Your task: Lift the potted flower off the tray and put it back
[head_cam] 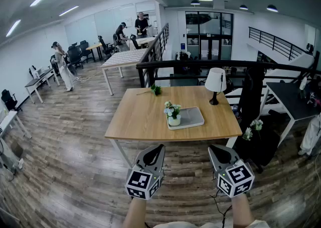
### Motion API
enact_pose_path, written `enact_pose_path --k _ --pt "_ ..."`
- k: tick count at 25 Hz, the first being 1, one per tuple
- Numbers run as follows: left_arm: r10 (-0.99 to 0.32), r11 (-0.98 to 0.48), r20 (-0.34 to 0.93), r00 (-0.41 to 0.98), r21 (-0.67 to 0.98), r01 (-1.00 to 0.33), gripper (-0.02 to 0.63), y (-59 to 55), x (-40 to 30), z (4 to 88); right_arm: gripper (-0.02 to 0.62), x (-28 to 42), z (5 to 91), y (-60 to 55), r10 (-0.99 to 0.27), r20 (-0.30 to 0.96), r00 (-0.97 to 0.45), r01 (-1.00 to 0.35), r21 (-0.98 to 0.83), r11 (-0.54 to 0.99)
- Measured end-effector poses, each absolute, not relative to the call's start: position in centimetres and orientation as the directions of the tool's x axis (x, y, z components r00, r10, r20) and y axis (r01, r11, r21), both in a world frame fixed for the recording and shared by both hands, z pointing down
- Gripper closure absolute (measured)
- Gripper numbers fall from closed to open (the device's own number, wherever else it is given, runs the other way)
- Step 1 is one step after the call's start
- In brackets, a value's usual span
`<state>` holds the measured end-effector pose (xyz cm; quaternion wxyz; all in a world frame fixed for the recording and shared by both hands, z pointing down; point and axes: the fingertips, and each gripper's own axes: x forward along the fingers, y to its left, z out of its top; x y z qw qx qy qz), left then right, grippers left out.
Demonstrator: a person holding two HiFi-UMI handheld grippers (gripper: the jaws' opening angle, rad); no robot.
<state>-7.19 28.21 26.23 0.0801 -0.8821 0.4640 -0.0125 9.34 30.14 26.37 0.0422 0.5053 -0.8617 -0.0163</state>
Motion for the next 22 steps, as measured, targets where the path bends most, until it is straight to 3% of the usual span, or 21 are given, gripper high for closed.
enact_pose_path --k 16,22 --pt "-0.831 -0.548 -0.025 0.556 -0.145 -0.824 0.595 28.5 -4.8 27.3 0.575 11.8 27.5 29.3 -0.884 0.072 -0.463 -0.88 0.082 0.467" --pt "-0.835 -0.545 0.001 0.55 -0.133 -0.828 0.595 28.7 -3.1 28.8 0.575 12.1 29.1 29.9 -0.837 0.085 -0.54 -0.832 0.094 0.546"
